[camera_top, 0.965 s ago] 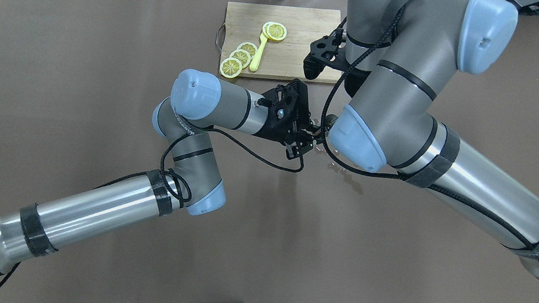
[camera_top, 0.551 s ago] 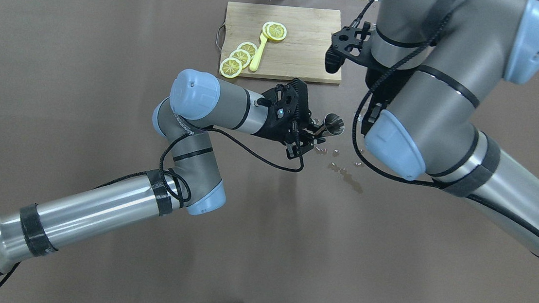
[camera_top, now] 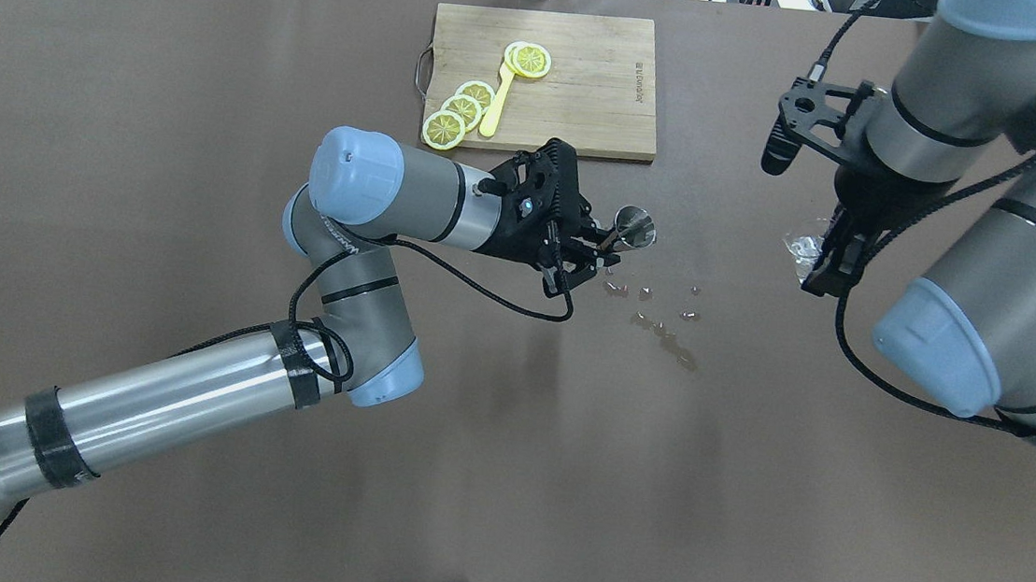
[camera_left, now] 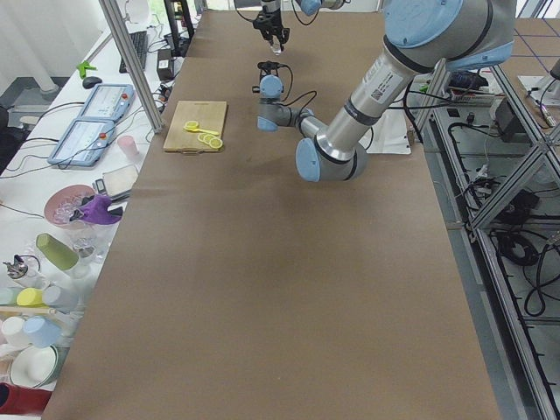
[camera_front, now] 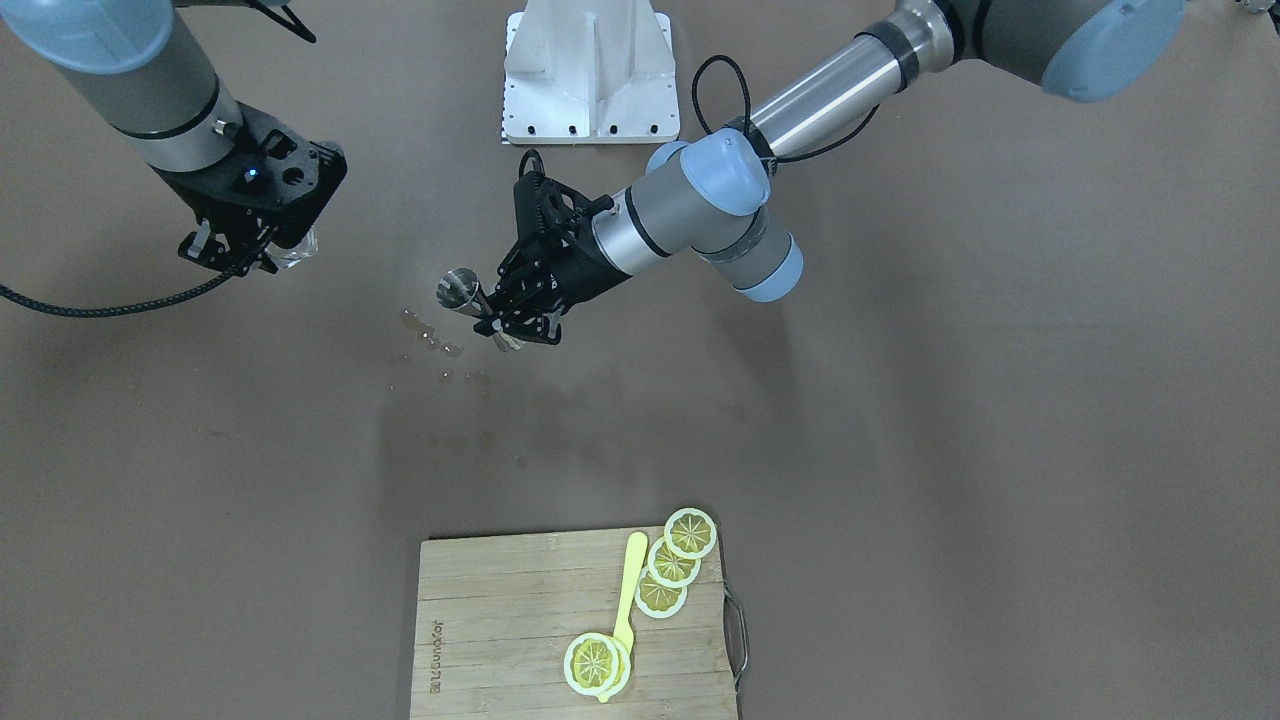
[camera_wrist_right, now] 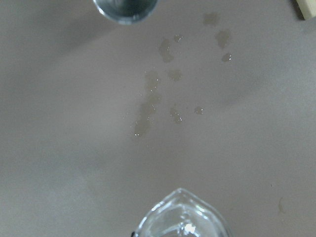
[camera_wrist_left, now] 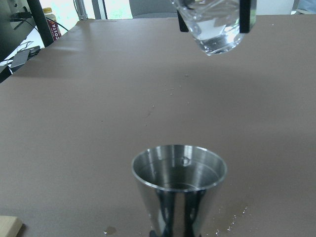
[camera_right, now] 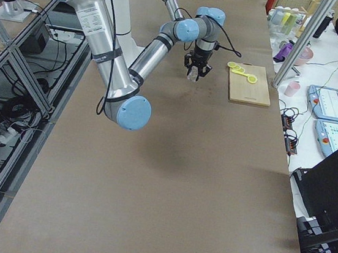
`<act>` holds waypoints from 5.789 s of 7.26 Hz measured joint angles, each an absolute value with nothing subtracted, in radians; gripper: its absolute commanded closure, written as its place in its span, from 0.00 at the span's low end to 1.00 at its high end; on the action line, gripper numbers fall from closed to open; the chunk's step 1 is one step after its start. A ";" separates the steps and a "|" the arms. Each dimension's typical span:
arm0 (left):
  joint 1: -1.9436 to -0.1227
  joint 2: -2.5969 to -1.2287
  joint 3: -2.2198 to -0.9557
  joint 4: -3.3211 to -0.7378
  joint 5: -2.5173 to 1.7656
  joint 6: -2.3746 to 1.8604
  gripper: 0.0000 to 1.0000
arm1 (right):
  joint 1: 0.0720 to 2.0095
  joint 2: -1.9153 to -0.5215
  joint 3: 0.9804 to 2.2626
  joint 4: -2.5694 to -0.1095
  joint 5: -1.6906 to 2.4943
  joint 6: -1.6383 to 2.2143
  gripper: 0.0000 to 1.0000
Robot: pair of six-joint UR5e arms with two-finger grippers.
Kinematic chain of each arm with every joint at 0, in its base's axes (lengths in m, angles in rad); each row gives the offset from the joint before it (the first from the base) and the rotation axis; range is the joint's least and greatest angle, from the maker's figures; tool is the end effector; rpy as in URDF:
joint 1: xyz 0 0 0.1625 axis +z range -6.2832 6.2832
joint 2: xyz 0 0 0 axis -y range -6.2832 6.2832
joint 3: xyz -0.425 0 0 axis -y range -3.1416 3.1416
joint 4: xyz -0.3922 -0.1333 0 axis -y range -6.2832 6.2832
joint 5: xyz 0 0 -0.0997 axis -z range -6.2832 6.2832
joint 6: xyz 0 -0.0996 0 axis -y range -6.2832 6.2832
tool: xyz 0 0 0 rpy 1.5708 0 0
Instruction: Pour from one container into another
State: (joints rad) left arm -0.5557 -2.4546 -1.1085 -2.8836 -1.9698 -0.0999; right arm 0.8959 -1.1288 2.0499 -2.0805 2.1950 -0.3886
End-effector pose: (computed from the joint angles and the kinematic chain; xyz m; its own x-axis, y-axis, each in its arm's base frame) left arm 0.5964 -0.4817 0.1583 0.1459 0.9887 -0.0355 0.1536 0.0128 0.9880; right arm -0.2805 -0.4707 0.2686 0.2342 -0.9092 0.3442 0.7147 0.4010 0.5730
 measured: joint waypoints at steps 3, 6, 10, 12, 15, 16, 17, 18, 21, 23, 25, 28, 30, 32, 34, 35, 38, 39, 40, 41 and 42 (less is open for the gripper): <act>-0.588 -2.347 -1.206 -2.889 -1.970 -0.120 1.00 | 0.971 -1.349 2.070 -1.871 2.254 -0.503 1.00; -0.633 -2.222 -1.286 -2.940 -1.970 -0.151 1.00 | 1.037 -1.596 2.070 -1.553 2.282 -0.535 1.00; -0.654 -2.023 -1.435 -3.059 -1.817 -0.246 1.00 | 1.113 -1.739 1.875 -1.149 2.353 -0.518 1.00; -0.610 -1.869 -1.560 -3.099 -1.630 -0.306 1.00 | 1.137 -1.744 1.737 -0.927 2.374 -0.451 1.00; -0.490 -1.646 -1.715 -3.117 -1.330 -0.385 1.00 | 1.142 -1.725 1.550 -0.590 2.363 -0.324 1.00; -0.461 -1.611 -1.734 -3.118 -1.224 -0.408 1.00 | 1.141 -1.710 1.484 -0.498 2.356 -0.295 1.00; -0.434 -1.587 -1.740 -3.115 -1.098 -0.438 1.00 | 1.140 -1.700 1.429 -0.422 2.341 -0.282 1.00; -0.407 -1.568 -1.739 -3.109 -0.983 -0.482 1.00 | 1.140 -1.694 1.390 -0.370 2.329 -0.276 1.00; -0.346 -1.549 -1.707 -3.042 -0.739 -0.689 1.00 | 1.138 -1.687 1.324 -0.269 2.322 -0.227 1.00; -0.339 -1.554 -1.692 -2.905 -0.639 -0.853 1.00 | 1.130 -1.664 1.251 -0.174 2.323 -0.184 1.00; -0.346 -1.573 -1.691 -2.728 -0.581 -0.995 1.00 | 1.120 -1.645 1.217 -0.137 2.324 -0.172 1.00; -0.416 -1.613 -1.685 -2.494 -0.548 -1.160 1.00 | 1.109 -1.639 1.212 -0.130 2.326 -0.170 1.00; -0.464 -1.688 -1.595 -2.380 -0.506 -1.288 1.00 | 1.102 -1.636 1.212 -0.129 2.325 -0.173 1.00; -0.504 -1.765 -1.510 -2.290 -0.490 -1.408 1.00 | 1.095 -1.634 1.211 -0.129 2.323 -0.177 0.99; -0.510 -1.782 -1.493 -2.121 -0.483 -1.600 1.00 | 1.094 -1.634 1.209 -0.129 2.323 -0.177 1.00; -0.509 -1.788 -1.492 -2.007 -0.470 -1.718 1.00 | 1.094 -1.634 1.208 -0.129 2.322 -0.173 1.00; -0.506 -1.796 -1.502 -1.853 -0.476 -1.889 1.00 | 1.094 -1.634 1.208 -0.129 2.314 -0.121 1.00; -0.503 -1.796 -1.510 -1.847 -0.512 -1.900 1.00 | 1.094 -1.634 1.209 -0.129 2.301 -0.108 1.00; -0.500 -1.796 -1.515 -1.845 -0.541 -1.904 1.00 | 1.094 -1.634 1.209 -0.129 2.290 -0.099 0.89; -0.494 -1.795 -1.518 -1.845 -0.564 -1.905 1.00 | 1.094 -1.634 1.209 -0.129 2.280 -0.094 0.01; -0.486 -1.795 -1.521 -1.845 -0.584 -1.904 1.00 | 1.094 -1.634 1.208 -0.119 2.273 -0.091 0.00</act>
State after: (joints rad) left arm -0.4864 -1.7949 -1.5214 -1.8452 -0.5838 -1.9045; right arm 1.0937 -1.6337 1.2077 -0.1186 2.2731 -0.0913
